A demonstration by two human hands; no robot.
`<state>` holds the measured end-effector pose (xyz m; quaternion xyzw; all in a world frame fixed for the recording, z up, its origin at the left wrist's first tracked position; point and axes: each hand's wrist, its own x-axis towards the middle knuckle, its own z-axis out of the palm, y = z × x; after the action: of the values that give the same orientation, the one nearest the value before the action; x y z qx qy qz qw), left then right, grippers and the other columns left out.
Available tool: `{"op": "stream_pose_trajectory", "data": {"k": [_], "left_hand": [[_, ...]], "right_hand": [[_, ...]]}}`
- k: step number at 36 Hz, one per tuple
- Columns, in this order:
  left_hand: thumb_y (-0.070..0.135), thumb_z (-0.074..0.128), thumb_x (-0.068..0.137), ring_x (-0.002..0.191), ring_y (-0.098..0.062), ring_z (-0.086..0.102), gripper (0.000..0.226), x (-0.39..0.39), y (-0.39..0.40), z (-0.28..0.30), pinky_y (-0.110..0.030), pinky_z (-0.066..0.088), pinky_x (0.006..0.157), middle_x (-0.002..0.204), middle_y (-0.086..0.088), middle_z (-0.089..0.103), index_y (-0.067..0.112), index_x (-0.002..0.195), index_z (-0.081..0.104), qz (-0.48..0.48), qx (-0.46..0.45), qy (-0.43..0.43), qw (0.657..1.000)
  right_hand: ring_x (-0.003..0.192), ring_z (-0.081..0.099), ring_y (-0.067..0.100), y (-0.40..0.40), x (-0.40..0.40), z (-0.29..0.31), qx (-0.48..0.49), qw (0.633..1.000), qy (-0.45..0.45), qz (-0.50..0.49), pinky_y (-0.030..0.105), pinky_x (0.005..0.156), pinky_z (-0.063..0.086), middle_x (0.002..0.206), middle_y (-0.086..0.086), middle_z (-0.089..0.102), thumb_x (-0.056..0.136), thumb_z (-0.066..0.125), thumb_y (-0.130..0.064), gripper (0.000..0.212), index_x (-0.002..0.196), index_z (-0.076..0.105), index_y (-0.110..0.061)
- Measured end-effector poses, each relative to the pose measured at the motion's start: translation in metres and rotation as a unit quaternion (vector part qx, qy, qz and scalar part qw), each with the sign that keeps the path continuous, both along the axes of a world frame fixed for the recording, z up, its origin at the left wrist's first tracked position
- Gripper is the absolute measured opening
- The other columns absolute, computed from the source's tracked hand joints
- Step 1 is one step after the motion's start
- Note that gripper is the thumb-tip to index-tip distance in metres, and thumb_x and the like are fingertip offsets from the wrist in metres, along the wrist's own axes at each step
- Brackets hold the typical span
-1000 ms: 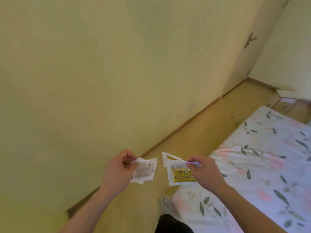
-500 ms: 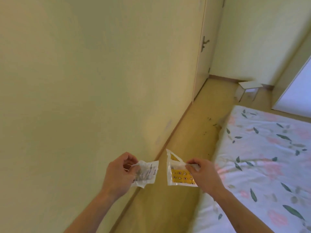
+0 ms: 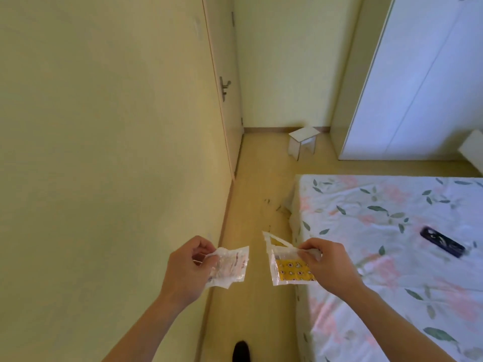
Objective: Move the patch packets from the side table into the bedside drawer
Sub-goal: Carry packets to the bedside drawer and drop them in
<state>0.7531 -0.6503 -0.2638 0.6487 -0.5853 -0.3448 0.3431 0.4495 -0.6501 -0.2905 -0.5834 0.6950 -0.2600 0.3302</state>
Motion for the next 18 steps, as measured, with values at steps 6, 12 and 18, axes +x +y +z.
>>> {"op": "stream_pose_trajectory", "data": {"k": [6,12,18], "left_hand": [[0.005,0.074,0.082,0.070,-0.008,0.066,0.025,-0.027,-0.148,0.011,-0.019,0.052,0.057,0.078,0.012,0.072,0.028,0.079,0.065,-0.088,-0.009,-0.010,0.996],[0.007,0.073,0.084,0.070,-0.005,0.068,0.026,-0.090,-0.274,0.014,-0.018,0.051,0.050,0.080,0.011,0.074,0.030,0.079,0.063,-0.183,-0.025,-0.006,0.983],[0.007,0.074,0.085,0.067,-0.011,0.068,0.019,-0.138,-0.395,0.006,-0.028,0.055,0.053,0.078,0.009,0.073,0.023,0.080,0.064,-0.219,-0.033,0.004,0.975]], "right_hand": [[0.068,0.065,0.000,-0.075,-0.023,0.013,-0.005,0.994,-0.005,-0.105,0.028,0.065,0.056,0.071,-0.017,0.070,0.089,0.071,-0.020,0.020,0.076,0.071,-0.036],[0.070,0.065,0.001,-0.143,-0.068,0.021,-0.011,0.980,0.001,-0.196,0.017,0.056,0.051,0.075,-0.015,0.071,0.090,0.070,-0.023,0.014,0.079,0.073,-0.031],[0.066,0.065,0.007,-0.245,-0.111,0.006,0.002,0.971,0.002,-0.239,0.025,0.059,0.054,0.074,-0.010,0.071,0.091,0.069,-0.019,0.015,0.079,0.073,-0.029]]}}
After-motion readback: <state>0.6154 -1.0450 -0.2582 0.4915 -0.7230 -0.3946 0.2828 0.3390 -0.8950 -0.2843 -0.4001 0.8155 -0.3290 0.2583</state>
